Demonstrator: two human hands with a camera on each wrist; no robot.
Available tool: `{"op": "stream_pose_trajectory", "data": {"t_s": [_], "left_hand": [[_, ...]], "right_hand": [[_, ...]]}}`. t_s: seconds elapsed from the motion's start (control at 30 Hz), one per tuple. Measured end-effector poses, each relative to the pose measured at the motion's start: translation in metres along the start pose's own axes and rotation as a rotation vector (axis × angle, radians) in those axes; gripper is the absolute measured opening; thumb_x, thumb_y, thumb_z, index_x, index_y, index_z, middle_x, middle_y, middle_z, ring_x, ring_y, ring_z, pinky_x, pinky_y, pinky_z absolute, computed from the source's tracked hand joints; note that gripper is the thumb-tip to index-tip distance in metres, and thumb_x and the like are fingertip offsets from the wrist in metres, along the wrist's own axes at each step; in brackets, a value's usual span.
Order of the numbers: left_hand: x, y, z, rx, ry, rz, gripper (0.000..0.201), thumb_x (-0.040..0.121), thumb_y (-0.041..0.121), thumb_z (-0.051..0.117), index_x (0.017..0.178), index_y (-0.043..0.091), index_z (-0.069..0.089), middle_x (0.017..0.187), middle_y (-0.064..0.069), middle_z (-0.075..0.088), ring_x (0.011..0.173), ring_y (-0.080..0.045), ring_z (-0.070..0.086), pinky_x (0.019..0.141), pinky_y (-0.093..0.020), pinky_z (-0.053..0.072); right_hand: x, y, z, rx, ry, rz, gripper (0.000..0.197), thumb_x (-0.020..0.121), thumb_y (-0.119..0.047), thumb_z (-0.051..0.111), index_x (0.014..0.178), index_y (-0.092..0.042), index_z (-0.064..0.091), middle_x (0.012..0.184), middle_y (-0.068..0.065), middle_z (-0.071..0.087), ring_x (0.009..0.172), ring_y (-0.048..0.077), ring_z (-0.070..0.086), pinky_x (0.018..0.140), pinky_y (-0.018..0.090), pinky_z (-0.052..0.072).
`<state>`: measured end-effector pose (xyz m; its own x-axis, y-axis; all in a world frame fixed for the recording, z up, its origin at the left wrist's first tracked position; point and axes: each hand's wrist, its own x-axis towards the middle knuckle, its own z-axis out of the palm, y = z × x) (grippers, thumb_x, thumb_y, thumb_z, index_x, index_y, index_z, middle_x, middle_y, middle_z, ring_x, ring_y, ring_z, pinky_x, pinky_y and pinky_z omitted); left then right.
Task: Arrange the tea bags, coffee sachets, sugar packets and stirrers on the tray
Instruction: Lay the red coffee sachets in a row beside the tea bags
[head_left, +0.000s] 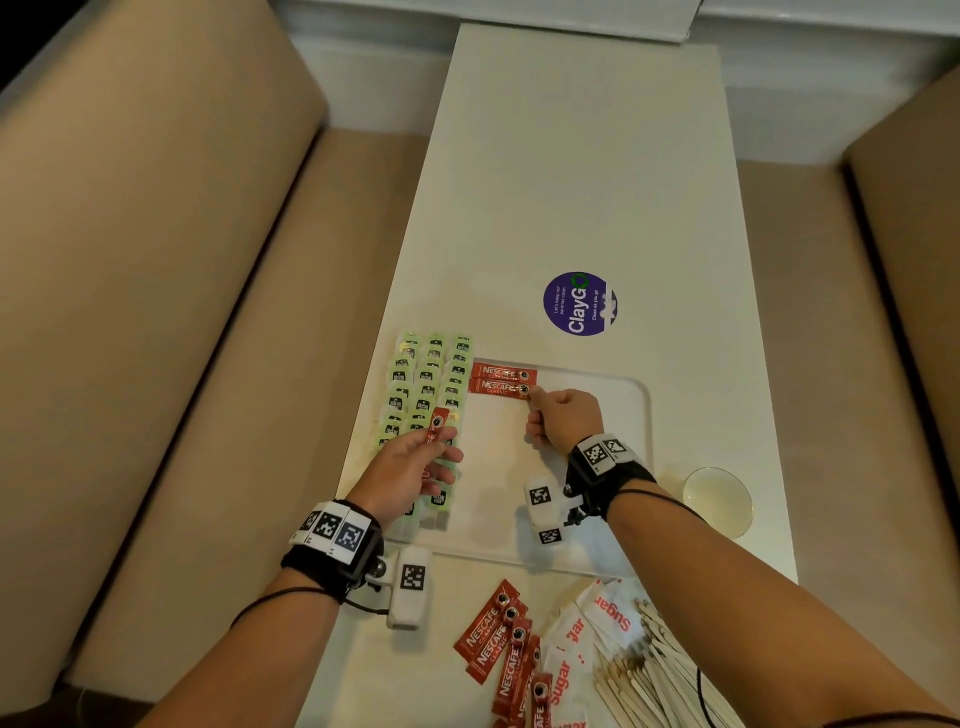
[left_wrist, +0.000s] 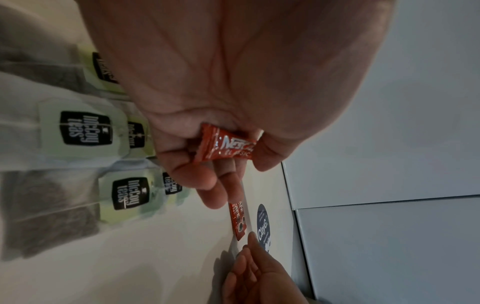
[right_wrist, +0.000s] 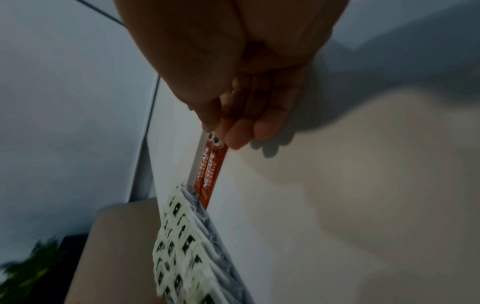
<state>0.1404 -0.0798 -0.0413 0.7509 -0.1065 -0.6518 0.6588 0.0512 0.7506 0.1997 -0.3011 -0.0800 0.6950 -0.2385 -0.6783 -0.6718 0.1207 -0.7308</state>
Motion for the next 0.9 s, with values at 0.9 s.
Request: {"op": "stream_pose_trajectory", "data": {"t_s": [0.9], "left_hand": [[-0.006, 0.009, 0.009, 0.402, -0.032, 0.140, 0.010, 0.101, 0.016, 0.059, 0.102, 0.008, 0.065, 0.089, -0.005, 0.076, 0.057, -0.017, 0.053, 0.054, -0.029, 0.045]], "right_hand": [[-0.065, 0.002, -0.017, -0.481, -0.273, -0.450, 0.007, 0.094, -0.021, 0.072, 0.096, -0.016, 0.077, 0.075, -0.005, 0.071, 0.058, 0.005, 0.062, 0.060, 0.019, 0.050]]}}
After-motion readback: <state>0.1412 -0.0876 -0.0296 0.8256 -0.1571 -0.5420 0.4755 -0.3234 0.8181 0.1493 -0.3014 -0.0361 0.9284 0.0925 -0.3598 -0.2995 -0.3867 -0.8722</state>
